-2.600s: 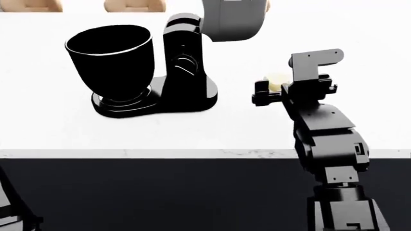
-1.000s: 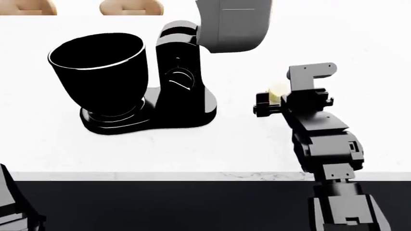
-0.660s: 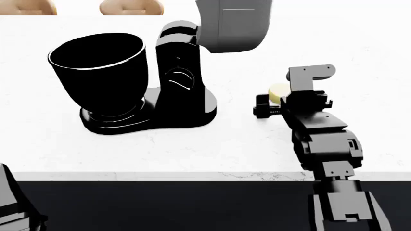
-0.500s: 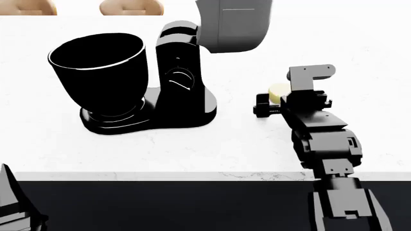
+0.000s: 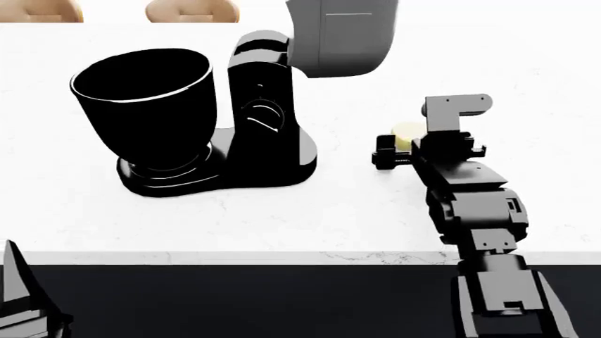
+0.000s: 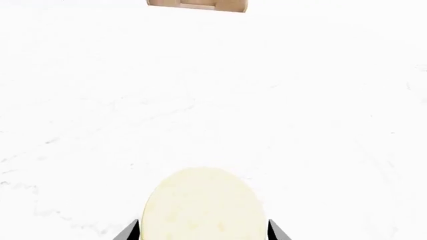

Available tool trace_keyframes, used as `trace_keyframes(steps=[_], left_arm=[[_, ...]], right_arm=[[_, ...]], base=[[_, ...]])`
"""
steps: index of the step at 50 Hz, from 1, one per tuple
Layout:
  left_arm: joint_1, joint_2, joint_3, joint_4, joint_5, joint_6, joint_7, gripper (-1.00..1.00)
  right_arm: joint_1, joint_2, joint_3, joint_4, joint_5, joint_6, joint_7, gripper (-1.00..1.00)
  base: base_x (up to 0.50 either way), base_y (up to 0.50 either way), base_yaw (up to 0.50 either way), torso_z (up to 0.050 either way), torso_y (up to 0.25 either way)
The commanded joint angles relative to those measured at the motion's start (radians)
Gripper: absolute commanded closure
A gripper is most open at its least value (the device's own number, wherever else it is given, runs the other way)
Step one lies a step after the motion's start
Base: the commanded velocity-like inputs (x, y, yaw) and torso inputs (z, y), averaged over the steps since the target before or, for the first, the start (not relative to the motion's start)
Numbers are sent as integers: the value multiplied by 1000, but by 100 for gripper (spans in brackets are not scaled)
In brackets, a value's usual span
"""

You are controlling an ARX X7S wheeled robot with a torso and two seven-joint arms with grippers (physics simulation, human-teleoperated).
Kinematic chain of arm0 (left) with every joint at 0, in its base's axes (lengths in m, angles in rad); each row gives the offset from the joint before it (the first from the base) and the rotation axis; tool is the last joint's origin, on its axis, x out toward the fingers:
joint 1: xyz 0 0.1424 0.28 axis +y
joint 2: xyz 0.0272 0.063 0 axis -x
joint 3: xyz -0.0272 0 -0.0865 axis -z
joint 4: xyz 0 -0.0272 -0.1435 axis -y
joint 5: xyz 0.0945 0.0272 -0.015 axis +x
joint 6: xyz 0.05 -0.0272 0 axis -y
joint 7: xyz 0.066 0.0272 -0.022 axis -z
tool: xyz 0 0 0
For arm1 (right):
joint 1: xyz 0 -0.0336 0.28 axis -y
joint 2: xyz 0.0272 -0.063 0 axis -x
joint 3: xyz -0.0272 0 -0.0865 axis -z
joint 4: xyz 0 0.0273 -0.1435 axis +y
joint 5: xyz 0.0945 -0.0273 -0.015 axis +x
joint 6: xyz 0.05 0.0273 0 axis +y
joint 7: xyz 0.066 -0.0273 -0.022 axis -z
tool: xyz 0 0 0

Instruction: Place the cheese in the stand mixer bowl.

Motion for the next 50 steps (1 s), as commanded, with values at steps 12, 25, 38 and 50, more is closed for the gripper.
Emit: trace_keyframes(steps=[12, 25, 38, 50], left_arm=[[-19, -1, 21, -12, 5, -12, 1, -100], [-25, -2, 29, -20, 5, -19, 3, -100], [-22, 1, 23, -19, 3, -16, 0, -100], [-24, 3, 24, -25, 3, -10, 3, -100]], right_arm=[[-250, 75, 23, -717, 79, 368, -28, 100], [-354, 74, 144, -1001, 164, 548, 1, 100], [-447, 70, 205, -1405, 281, 761, -1, 100], [-366, 39, 258, -1597, 536, 927, 115, 100]], base=[[0, 0, 0, 0, 0], [0, 0, 0, 0, 0], [0, 0, 0, 0, 0], [0, 0, 0, 0, 0]])
